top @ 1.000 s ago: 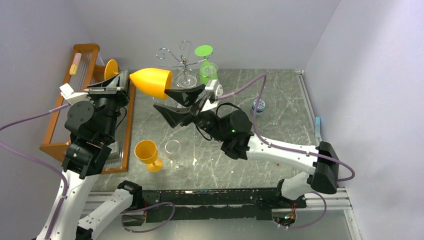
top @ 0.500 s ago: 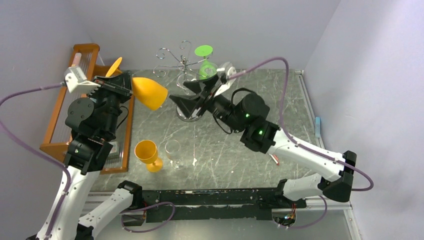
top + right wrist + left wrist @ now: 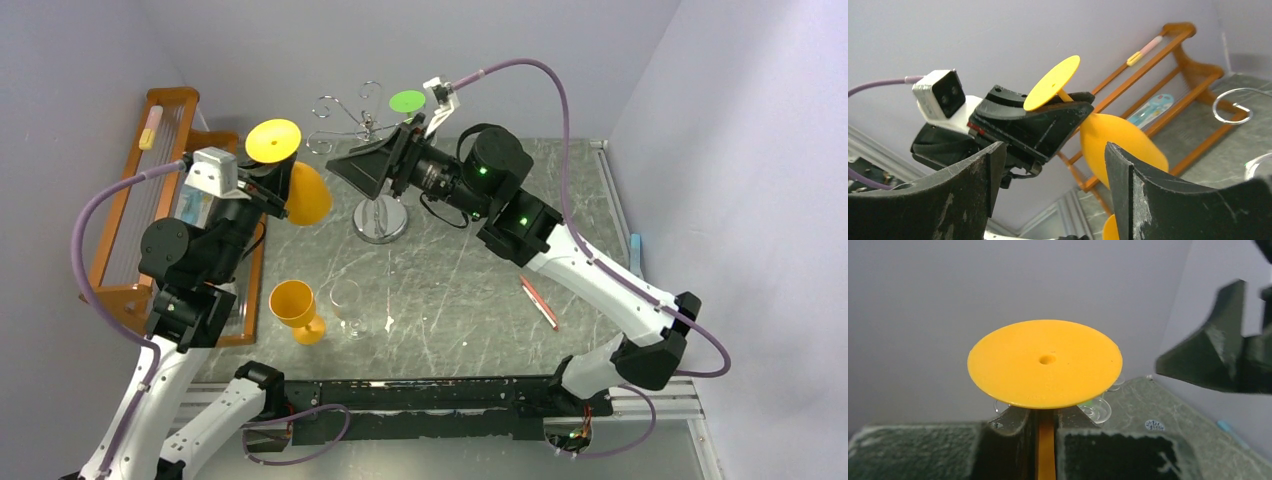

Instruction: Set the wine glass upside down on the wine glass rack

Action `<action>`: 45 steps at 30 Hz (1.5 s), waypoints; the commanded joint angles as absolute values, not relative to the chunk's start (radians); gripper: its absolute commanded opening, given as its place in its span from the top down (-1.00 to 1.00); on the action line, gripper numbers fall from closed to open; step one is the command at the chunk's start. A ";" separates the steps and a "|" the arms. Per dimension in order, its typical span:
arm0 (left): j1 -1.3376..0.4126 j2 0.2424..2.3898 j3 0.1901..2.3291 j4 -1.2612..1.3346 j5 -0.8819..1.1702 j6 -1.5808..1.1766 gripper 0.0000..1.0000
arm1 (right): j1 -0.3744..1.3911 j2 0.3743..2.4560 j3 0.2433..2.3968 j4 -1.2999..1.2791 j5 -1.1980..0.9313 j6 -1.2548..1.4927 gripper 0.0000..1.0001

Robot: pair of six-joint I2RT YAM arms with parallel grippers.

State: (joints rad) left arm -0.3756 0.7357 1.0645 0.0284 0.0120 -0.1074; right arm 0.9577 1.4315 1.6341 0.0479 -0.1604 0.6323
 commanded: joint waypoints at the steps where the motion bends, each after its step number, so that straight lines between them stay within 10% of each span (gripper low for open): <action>1: -0.370 0.752 1.057 0.106 0.218 0.068 0.90 | 0.957 1.490 1.735 -0.043 -0.226 0.760 -0.50; 12: -0.369 0.756 1.026 0.132 0.361 0.144 0.90 | 0.956 1.622 1.878 -0.170 -0.215 0.920 -0.15; 24: -0.370 0.689 0.962 0.090 0.348 0.124 0.82 | 0.954 1.609 1.796 -0.090 -0.180 1.043 1.00; 32: -0.370 0.604 0.960 -0.070 0.262 0.015 -0.33 | 0.951 1.611 1.779 -0.046 -0.122 1.087 1.00; 41: -0.370 0.548 1.099 -0.381 -0.007 -0.487 -0.67 | 0.943 1.644 1.745 0.032 -0.162 1.111 1.00; 45: -0.370 0.742 1.299 -0.616 0.036 -0.761 -0.50 | 0.943 1.645 1.744 0.016 -0.151 1.068 1.00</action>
State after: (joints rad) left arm -0.3725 0.6075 1.1828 -0.3706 0.0723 -0.4458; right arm 0.9482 1.6352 1.7470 -0.0105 -0.1493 1.0973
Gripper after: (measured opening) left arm 0.784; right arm 0.030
